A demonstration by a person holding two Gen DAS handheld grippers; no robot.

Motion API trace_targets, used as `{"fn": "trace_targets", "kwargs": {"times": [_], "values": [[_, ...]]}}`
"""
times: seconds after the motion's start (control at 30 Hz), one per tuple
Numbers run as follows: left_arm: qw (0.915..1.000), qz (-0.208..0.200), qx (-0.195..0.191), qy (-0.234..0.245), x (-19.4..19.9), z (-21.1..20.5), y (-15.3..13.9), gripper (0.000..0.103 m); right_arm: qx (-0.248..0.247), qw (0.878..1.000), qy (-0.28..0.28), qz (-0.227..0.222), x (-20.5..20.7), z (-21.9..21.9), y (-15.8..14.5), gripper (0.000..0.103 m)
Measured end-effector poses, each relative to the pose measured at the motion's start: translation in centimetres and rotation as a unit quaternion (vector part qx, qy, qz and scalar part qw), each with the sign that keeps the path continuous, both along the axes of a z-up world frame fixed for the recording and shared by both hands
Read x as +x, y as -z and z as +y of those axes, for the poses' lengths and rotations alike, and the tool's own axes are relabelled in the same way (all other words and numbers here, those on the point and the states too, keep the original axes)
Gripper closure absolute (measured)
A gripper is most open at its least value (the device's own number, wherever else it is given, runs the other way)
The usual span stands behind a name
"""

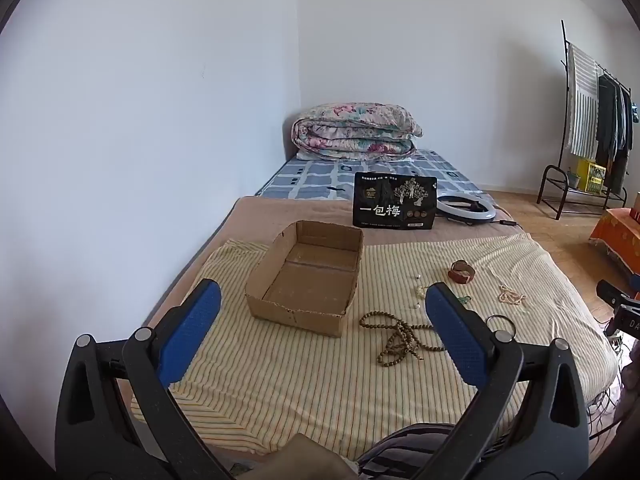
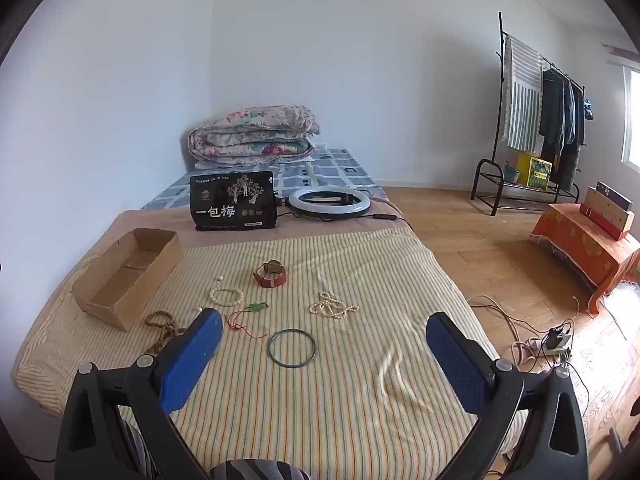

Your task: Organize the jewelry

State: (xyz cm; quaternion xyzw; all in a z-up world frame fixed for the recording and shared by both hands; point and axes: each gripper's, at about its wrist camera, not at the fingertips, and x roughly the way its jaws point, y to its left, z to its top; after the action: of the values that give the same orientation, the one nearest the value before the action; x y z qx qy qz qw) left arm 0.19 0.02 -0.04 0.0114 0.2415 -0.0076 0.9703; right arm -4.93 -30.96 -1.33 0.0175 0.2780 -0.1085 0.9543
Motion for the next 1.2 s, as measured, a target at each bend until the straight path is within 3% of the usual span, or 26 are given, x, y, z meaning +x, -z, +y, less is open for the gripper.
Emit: {"fn": "trace_targets", "kwargs": {"times": [1.2], "values": [[0.9996, -0.021, -0.018, -0.003, -0.3, 0.7, -2.4, 0.000, 0.000, 1.000, 0.000, -0.007, 0.0, -0.3, -0.5, 0.000]]}}
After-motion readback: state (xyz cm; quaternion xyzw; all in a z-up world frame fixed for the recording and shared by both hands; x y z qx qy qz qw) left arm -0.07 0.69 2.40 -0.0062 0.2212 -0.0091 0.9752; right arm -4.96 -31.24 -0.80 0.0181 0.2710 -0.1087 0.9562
